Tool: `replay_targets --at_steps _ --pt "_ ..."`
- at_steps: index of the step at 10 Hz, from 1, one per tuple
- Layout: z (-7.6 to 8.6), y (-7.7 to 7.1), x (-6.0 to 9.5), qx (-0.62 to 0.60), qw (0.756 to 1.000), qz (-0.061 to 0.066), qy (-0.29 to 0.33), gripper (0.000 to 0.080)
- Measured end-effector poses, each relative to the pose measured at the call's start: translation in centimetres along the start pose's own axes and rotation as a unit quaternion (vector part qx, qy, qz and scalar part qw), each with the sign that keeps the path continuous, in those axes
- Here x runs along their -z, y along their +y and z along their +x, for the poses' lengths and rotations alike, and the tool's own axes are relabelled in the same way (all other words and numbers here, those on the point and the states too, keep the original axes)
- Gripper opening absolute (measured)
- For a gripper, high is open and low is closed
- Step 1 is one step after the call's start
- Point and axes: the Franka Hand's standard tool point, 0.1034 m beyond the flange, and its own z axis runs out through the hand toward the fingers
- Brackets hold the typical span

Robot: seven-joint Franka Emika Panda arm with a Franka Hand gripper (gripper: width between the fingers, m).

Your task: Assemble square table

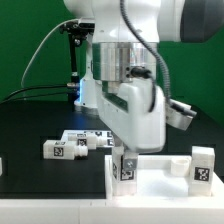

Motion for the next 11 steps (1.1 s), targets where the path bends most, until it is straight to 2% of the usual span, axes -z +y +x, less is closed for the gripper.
replay_targets --at_steps 2,6,7,8,9,10,11 --pt "-0.1 0.0 0.0 -0.129 0.991 0.009 -0.01 0.0286" --pt "-0.1 0.1 0.0 -0.2 0.98 0.008 -0.007 0.0288" --pt "-0.1 0.1 -0.1 -0.199 0.98 0.007 -0.008 0.0369" --pt "-0.1 0.1 -0.1 -0.199 0.98 0.008 -0.008 0.0505" --pt "-0.3 -0.1 0.5 -0.188 0.982 0.012 -0.011 0.0505" --pt "-0.9 -0.1 1.9 -0.18 0.983 0.016 -0.019 0.0618" --pt "-1.6 0.4 3.0 -0.178 0.984 0.014 -0.027 0.064"
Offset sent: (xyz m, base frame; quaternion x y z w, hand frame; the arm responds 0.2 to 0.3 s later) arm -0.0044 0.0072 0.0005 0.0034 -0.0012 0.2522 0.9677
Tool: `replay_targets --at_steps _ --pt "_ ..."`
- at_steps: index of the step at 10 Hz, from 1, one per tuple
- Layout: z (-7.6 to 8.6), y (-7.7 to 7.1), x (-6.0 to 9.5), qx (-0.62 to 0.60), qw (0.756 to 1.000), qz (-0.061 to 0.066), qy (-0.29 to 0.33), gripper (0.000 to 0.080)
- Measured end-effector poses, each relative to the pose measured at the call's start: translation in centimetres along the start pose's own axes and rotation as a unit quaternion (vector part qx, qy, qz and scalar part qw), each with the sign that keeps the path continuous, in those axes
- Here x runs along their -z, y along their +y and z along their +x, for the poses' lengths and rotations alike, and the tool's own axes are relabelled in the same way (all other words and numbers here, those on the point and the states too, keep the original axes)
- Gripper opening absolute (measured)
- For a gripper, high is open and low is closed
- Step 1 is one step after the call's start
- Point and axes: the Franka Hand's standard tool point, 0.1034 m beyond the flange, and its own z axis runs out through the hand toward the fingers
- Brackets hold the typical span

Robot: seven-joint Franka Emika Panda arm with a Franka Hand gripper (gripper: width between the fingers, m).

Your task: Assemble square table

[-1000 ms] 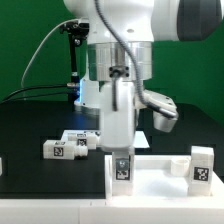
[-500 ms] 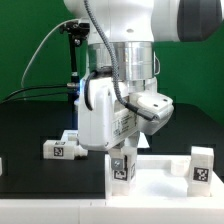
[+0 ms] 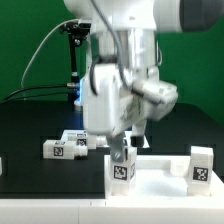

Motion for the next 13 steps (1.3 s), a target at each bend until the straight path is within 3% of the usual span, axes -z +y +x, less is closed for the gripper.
replay_targets --at_steps 1,6,8,9,10,13 --pt "-0.3 0.4 0.2 0.009 1.0 -0.01 0.005 0.064" --pt "-0.4 0.9 -0.1 0.012 1.0 -0.012 0.006 0.0648" --pt "-1.7 4.1 0.2 0.05 0.998 -0.028 0.011 0.0648" --pt "-2.1 5.7 0.2 0.063 0.997 -0.043 0.017 0.0648" --pt "-2.3 6.2 0.1 0.069 0.996 -0.055 0.021 0.0648" --pt "-2.2 6.1 -0.1 0.067 0.996 -0.054 0.022 0.0648"
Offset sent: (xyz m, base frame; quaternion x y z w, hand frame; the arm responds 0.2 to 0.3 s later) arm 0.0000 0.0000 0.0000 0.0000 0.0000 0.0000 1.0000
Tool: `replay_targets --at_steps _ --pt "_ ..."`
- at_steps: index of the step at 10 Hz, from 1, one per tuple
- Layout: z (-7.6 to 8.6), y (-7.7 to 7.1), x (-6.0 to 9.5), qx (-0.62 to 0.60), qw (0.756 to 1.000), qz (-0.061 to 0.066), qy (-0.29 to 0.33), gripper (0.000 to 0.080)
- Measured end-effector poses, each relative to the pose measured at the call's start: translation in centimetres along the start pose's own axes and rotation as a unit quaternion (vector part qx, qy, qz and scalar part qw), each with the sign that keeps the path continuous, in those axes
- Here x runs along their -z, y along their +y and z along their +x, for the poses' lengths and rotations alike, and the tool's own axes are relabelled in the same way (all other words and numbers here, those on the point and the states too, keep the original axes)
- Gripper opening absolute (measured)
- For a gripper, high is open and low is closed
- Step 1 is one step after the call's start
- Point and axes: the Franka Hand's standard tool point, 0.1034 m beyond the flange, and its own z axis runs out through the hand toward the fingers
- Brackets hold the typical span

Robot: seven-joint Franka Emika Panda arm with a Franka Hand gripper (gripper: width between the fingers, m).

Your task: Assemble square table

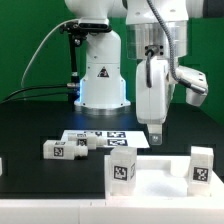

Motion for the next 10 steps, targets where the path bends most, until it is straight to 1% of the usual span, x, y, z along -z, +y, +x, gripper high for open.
replay_targets --at_steps 1,2,3,4,5,6,8,9,10 --pt "-0.1 0.1 -0.1 0.002 1.0 0.002 0.001 0.0648" --pt "-0.2 0.9 -0.8 0.011 1.0 0.005 0.006 0.0648" --pt "-0.3 2.3 -1.7 0.023 1.0 -0.004 0.011 0.0648" --pt "-0.2 3.4 -2.5 0.039 0.999 -0.009 0.018 0.0648" --pt "-0.2 3.8 -2.9 0.046 0.999 -0.016 0.024 0.0648" --pt "-0.2 3.6 -2.8 0.045 0.999 -0.014 0.023 0.0648" --pt "-0.2 3.7 -2.9 0.046 0.999 -0.015 0.024 0.0648" --pt "0.1 3.4 -3.1 0.05 0.998 0.0 0.024 0.0648" --pt "1.2 3.7 -3.7 0.052 0.998 0.024 0.028 0.0648"
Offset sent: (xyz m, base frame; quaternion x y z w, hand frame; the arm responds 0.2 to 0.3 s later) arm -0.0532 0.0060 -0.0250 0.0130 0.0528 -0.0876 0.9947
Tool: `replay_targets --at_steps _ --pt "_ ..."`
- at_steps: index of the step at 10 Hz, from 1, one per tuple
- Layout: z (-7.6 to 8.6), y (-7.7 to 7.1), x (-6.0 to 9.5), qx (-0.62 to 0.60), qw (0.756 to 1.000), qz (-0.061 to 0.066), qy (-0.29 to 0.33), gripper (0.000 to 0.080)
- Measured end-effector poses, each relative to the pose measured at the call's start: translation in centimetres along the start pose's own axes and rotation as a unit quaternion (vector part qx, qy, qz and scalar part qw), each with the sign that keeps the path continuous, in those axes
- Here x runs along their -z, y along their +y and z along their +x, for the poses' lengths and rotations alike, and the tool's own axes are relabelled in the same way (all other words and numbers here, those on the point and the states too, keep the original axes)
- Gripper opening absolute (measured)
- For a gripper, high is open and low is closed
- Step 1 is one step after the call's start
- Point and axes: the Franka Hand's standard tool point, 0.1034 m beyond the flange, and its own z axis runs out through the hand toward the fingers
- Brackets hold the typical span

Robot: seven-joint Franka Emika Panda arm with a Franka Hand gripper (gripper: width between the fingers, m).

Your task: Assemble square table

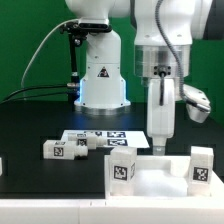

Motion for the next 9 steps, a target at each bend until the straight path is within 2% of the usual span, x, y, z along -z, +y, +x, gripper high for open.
replay_targets --at_steps 1,2,3,5,7,8,9 --pt "1.1 1.0 -0.8 0.003 1.0 0.011 0.006 0.0648" --pt "1.5 1.7 -1.6 0.005 1.0 0.018 0.012 0.0648" --pt "1.4 2.8 -2.8 0.011 1.0 0.015 0.019 0.0648" --pt "1.0 4.1 -4.5 0.015 1.0 0.001 0.024 0.0648" --pt "0.8 4.3 -4.8 0.016 1.0 -0.002 0.023 0.0648" --pt "0.8 4.3 -4.8 0.017 1.0 -0.003 0.023 0.0548" --pt "0.8 4.3 -4.8 0.018 1.0 -0.003 0.023 0.0411"
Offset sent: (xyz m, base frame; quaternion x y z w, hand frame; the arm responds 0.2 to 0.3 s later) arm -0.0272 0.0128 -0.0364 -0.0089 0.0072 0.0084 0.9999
